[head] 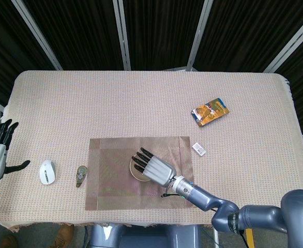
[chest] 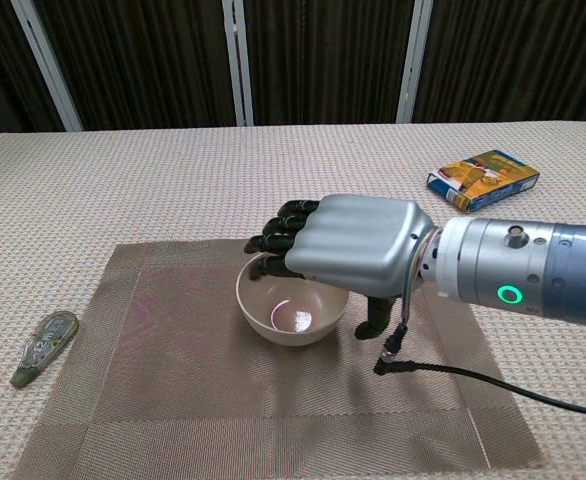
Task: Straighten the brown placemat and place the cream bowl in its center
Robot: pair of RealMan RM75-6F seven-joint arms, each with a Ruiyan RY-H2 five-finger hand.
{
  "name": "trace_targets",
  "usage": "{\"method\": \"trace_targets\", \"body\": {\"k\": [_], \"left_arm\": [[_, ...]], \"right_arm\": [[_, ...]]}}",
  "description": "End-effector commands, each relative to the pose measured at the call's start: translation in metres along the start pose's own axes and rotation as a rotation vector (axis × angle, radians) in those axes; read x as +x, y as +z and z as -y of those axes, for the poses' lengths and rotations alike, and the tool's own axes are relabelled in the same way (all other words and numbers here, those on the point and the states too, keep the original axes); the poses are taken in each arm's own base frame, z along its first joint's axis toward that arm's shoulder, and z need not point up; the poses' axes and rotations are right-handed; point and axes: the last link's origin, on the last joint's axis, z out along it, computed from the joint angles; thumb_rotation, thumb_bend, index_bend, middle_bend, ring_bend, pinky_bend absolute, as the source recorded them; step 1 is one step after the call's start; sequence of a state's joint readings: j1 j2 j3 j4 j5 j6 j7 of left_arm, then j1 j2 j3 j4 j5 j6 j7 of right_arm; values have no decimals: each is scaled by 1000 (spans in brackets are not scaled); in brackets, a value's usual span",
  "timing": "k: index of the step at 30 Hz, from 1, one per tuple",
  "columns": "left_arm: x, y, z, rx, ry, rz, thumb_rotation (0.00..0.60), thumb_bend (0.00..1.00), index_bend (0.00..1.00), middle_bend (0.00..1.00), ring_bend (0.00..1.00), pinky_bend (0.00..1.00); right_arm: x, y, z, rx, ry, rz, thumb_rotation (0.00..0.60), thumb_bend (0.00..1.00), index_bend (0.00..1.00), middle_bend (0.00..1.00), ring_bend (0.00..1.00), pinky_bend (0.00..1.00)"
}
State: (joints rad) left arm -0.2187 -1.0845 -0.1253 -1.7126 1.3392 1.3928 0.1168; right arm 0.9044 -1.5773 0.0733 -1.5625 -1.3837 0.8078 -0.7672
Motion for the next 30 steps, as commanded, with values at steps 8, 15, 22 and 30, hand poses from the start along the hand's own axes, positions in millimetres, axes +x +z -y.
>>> {"method": "trace_targets", "body": {"k": [8,15,22,30], "left_arm": [[7,-6,1,-15,55,-56,600,0,0,0,0,0],[9,-24,3,-14,49,-101,600,0,0,0,0,0],[3,-45,12,-25,48,-117,600,0,0,0,0,0],[-1,-52,13,-44,52,-105,600,0,0,0,0,0]], "right_arm": [[14,-78,-46,-202,55,-82,600,0,0,0,0,0],[-1,-175,-97,-470,164,-173,600,0,0,0,0,0],[-25,-255,-112,-685,335,-285,600,0,0,0,0,0],[-49,-299,-109,-815,369,-296,600,0,0,0,0,0]]}}
